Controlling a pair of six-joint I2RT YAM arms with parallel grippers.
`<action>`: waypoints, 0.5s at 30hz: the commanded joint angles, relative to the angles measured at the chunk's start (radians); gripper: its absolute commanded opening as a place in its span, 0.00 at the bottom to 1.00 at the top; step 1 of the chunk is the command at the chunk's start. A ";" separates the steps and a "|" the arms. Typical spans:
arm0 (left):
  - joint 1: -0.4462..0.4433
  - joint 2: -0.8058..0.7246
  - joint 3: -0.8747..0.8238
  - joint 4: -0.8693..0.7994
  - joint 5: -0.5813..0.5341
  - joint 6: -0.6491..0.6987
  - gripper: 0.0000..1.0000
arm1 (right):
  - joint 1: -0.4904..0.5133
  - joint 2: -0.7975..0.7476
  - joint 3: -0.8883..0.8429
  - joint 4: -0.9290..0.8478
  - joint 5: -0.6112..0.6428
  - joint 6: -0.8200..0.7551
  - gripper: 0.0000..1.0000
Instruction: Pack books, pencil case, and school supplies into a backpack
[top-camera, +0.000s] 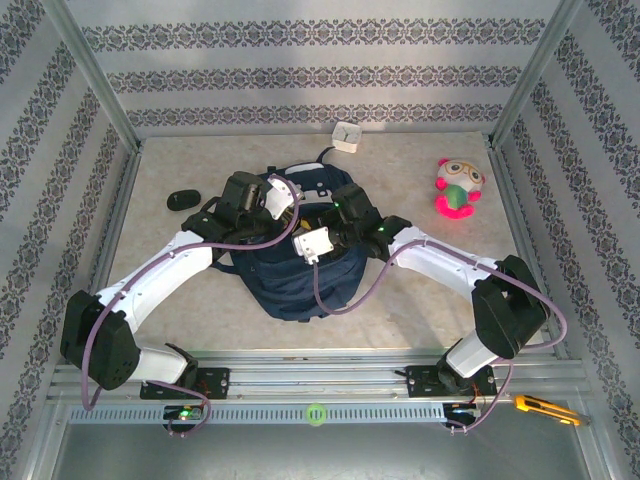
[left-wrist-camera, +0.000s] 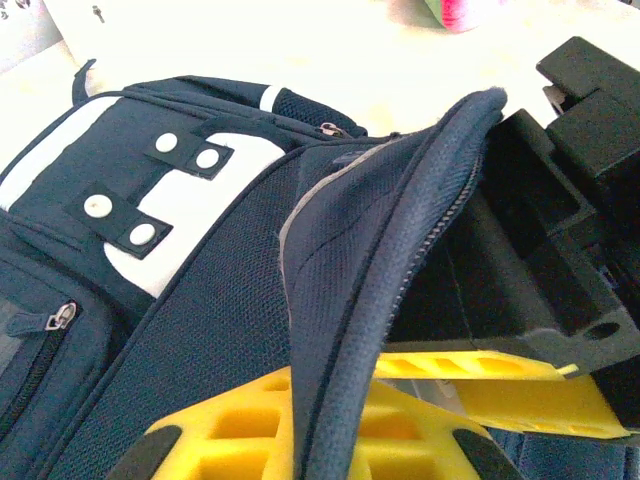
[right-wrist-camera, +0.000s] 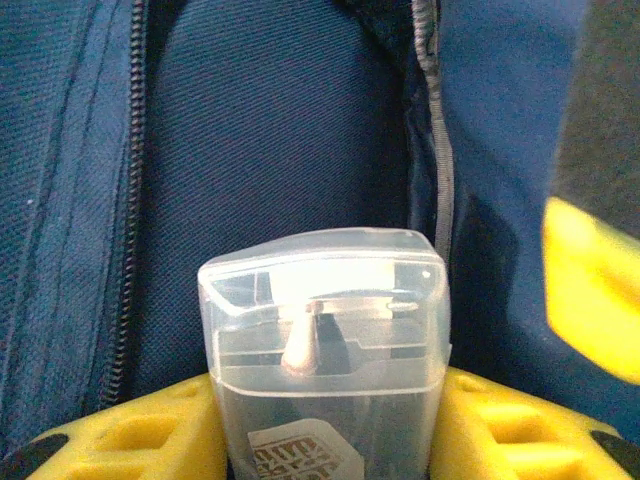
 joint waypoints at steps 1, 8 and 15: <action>0.006 -0.077 0.023 0.090 0.063 -0.022 0.00 | -0.022 0.022 0.001 -0.016 -0.027 0.069 0.48; 0.007 -0.077 0.024 0.090 0.066 -0.023 0.00 | -0.022 0.015 0.005 -0.013 -0.013 0.097 0.55; 0.006 -0.076 0.023 0.092 0.066 -0.022 0.00 | -0.023 0.010 0.006 -0.006 -0.003 0.115 0.60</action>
